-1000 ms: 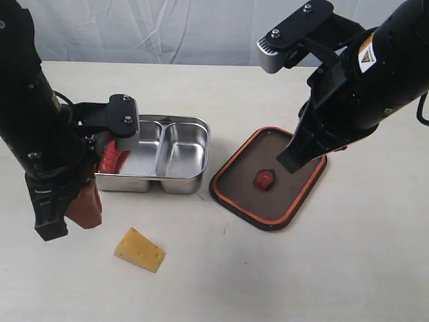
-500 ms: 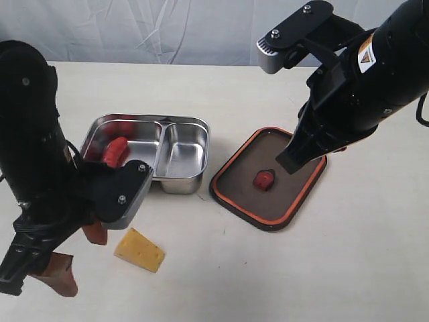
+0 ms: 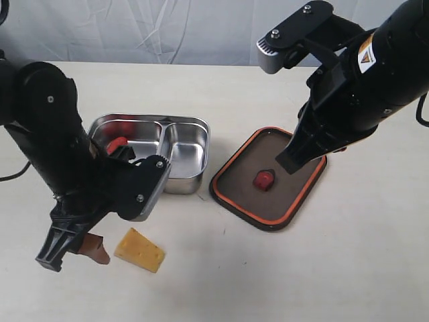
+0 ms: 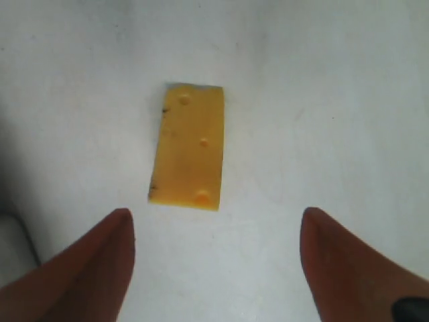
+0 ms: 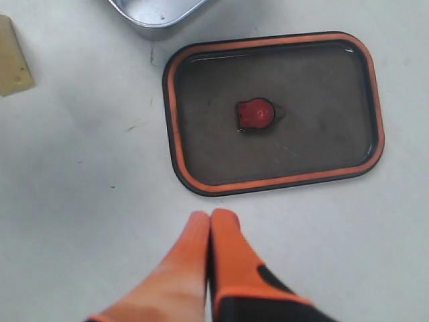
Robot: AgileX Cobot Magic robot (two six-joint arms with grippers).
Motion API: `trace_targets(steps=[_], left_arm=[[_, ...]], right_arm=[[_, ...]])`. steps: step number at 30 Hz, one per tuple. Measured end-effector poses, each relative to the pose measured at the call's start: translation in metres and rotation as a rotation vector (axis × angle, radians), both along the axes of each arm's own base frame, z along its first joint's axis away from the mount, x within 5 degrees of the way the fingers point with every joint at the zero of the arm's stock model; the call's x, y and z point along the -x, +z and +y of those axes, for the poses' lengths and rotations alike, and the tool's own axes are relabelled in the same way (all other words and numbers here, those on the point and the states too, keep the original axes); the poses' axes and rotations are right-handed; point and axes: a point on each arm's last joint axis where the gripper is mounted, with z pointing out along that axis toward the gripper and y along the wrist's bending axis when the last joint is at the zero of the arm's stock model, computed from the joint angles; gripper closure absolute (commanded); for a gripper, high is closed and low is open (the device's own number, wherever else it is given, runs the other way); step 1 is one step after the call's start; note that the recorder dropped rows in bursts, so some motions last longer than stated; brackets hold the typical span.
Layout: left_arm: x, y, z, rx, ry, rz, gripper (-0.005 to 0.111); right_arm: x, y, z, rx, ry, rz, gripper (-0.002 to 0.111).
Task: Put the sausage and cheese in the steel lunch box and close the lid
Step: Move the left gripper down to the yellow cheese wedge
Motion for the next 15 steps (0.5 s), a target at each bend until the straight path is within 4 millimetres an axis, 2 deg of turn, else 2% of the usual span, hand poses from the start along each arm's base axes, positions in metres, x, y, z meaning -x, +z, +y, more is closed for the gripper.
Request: trace_targets(steps=[15], left_arm=[[-0.016,-0.028,-0.008,-0.002,-0.002,-0.036,0.04]], right_arm=[[0.0,0.0,0.0,0.0,0.0,0.0,0.109]])
